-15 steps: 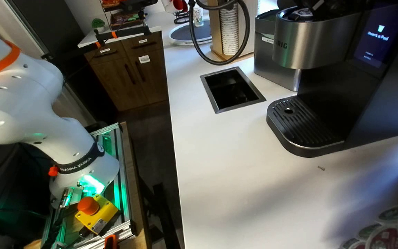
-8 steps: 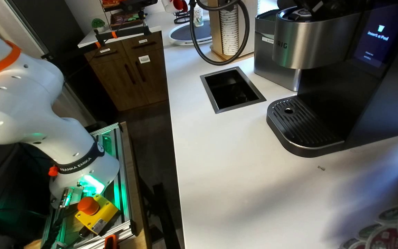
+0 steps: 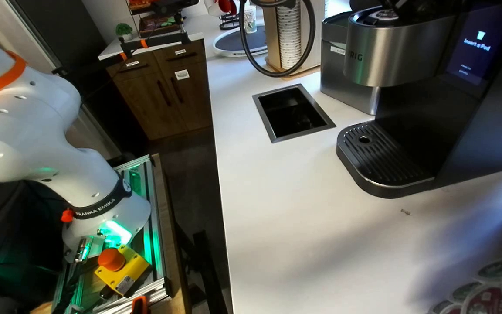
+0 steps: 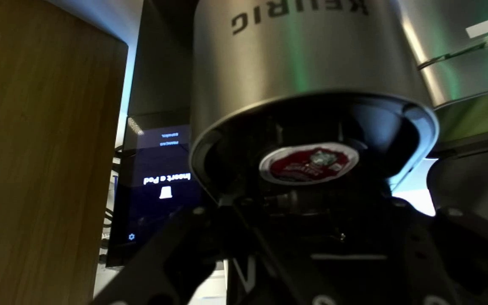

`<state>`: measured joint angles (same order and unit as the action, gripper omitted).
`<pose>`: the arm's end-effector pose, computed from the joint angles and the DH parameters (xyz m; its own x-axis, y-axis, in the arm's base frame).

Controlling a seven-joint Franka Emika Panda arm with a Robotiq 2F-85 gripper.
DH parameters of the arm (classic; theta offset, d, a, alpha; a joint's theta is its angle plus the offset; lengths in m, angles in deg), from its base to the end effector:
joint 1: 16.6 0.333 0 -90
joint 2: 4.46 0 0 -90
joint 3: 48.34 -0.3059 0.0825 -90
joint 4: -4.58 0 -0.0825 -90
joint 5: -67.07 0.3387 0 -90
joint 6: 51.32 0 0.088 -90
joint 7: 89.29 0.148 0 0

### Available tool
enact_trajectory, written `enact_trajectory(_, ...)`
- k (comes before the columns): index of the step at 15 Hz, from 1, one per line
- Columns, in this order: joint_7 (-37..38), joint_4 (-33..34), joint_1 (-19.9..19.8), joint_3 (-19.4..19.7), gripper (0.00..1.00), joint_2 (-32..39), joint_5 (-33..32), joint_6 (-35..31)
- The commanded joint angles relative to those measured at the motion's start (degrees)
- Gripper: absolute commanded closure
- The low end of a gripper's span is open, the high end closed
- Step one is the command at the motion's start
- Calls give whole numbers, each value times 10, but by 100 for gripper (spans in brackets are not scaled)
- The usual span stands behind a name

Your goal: Open the lid of coffee maker, then remove the coffee pod from the coffeemaker and put it in the bin and finally close the lid of the bin

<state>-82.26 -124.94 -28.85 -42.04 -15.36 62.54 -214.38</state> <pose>0.4994 -0.1670 0.5144 0.6566 -0.2838 0.6989 -0.3628 -0.9311 -0.0372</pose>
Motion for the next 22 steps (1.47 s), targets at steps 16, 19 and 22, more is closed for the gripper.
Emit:
enact_trajectory(16,-17,0,3,1,39,-9,-10,-7)
enact_trajectory(19,-17,-1,0,1,27,-14,-15,1)
enact_trajectory(22,-26,-2,3,5,25,-16,-8,2)
